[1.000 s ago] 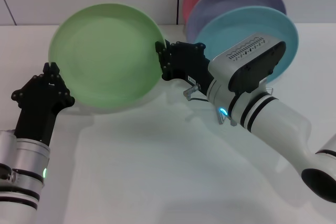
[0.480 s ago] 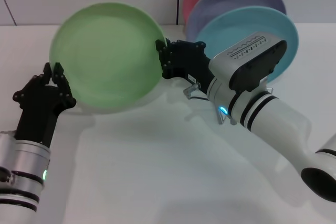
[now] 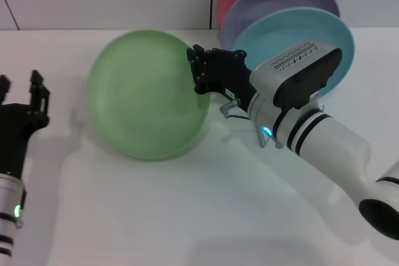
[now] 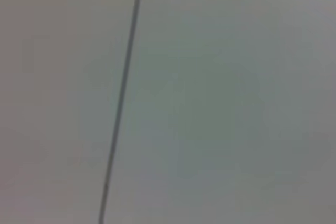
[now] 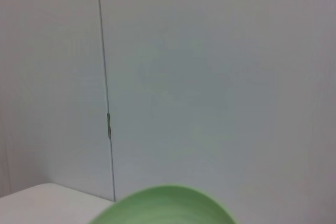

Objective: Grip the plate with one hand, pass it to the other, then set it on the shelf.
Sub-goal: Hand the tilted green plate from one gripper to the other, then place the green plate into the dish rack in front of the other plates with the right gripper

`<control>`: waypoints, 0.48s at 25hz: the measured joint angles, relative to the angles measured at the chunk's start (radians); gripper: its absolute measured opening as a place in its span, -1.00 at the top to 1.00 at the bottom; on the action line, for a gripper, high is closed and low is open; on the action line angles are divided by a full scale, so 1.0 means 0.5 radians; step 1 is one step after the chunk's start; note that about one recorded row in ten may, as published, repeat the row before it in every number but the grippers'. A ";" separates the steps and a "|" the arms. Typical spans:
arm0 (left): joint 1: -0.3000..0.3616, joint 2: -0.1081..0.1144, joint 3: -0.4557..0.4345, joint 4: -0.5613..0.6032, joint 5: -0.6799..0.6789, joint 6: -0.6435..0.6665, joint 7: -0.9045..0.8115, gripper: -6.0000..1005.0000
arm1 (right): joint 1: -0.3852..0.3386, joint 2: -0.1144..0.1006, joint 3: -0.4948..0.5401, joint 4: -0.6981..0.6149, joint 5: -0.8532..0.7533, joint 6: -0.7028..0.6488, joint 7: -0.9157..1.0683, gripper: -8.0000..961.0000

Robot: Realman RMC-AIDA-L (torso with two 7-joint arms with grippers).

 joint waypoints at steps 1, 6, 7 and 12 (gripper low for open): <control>0.012 0.001 -0.013 0.002 0.000 0.031 -0.003 0.32 | 0.000 0.000 0.000 -0.002 0.000 0.000 0.000 0.88; 0.053 0.006 -0.066 0.008 0.000 0.125 -0.005 -0.08 | 0.011 0.000 -0.006 -0.017 0.000 -0.010 0.000 0.88; 0.055 0.007 -0.079 0.016 0.000 0.128 -0.009 -0.17 | 0.014 0.000 -0.010 -0.022 0.000 -0.019 0.000 0.88; 0.034 0.009 -0.117 0.077 0.000 0.121 -0.050 -0.17 | 0.016 0.000 -0.020 -0.018 -0.010 -0.118 -0.080 0.90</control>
